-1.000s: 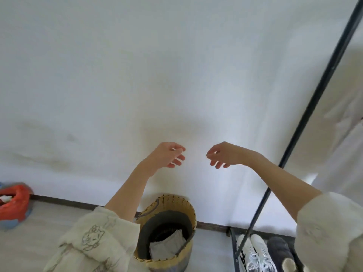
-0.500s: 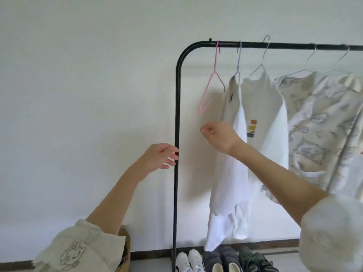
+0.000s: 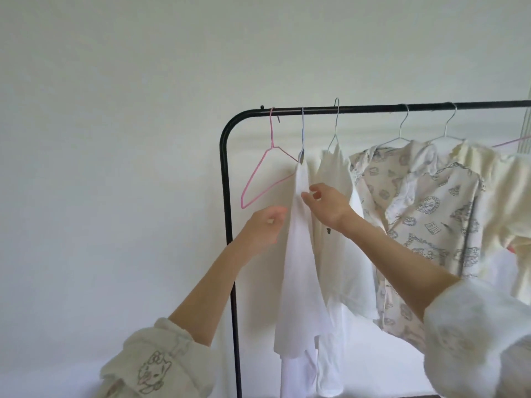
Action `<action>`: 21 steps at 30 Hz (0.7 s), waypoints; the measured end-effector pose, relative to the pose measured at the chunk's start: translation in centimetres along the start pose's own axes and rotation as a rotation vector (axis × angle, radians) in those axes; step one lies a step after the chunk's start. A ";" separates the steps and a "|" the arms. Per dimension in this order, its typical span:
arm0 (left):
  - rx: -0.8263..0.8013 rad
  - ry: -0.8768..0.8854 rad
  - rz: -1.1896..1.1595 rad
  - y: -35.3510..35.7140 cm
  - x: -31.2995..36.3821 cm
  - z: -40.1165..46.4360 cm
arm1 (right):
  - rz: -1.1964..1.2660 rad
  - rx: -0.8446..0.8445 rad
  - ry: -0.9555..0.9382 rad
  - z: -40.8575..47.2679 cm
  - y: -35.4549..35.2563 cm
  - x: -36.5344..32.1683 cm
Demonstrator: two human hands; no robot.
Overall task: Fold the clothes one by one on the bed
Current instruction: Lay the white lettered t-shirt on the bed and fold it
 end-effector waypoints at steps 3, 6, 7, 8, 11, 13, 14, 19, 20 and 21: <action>0.016 0.012 0.017 0.1 0.7 2.0 | 0.134 -0.024 0.004 2.0 0.2 -0.8; 0.058 0.044 0.001 -0.4 1.7 4.5 | 0.246 -0.028 0.002 4.6 0.2 -1.5; 0.056 0.047 0.000 -0.4 2.2 4.9 | 0.294 -0.020 0.012 5.0 0.0 -1.4; 0.050 0.061 -0.001 -0.4 2.7 5.9 | 0.337 -0.010 0.019 6.0 -0.1 -1.4; -0.020 0.094 -0.010 1.1 3.6 7.5 | 0.384 -0.006 0.061 8.3 0.2 -0.5; -0.024 0.083 -0.051 1.5 3.4 8.5 | 0.352 -0.033 0.057 9.3 0.7 -0.2; -0.015 0.077 -0.069 1.6 3.2 8.9 | 0.329 -0.033 0.049 9.7 0.8 0.0; 0.071 0.044 -0.136 1.2 2.5 10.9 | 0.330 0.000 0.009 11.6 -0.3 0.6; 0.069 0.041 -0.159 1.3 2.5 11.2 | 0.332 -0.006 -0.009 11.9 -0.4 0.6; 0.067 0.039 -0.174 1.4 2.6 11.3 | 0.324 -0.016 -0.018 12.2 -0.4 0.8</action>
Point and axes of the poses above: each hand's wrist, its own z-axis towards the middle knuckle, its own y-axis out of the palm, x = y × z, the point moved 10 cm from there along z, towards the middle knuckle, and after that the axes turned 2 degrees about x, right-handed, at the moved point
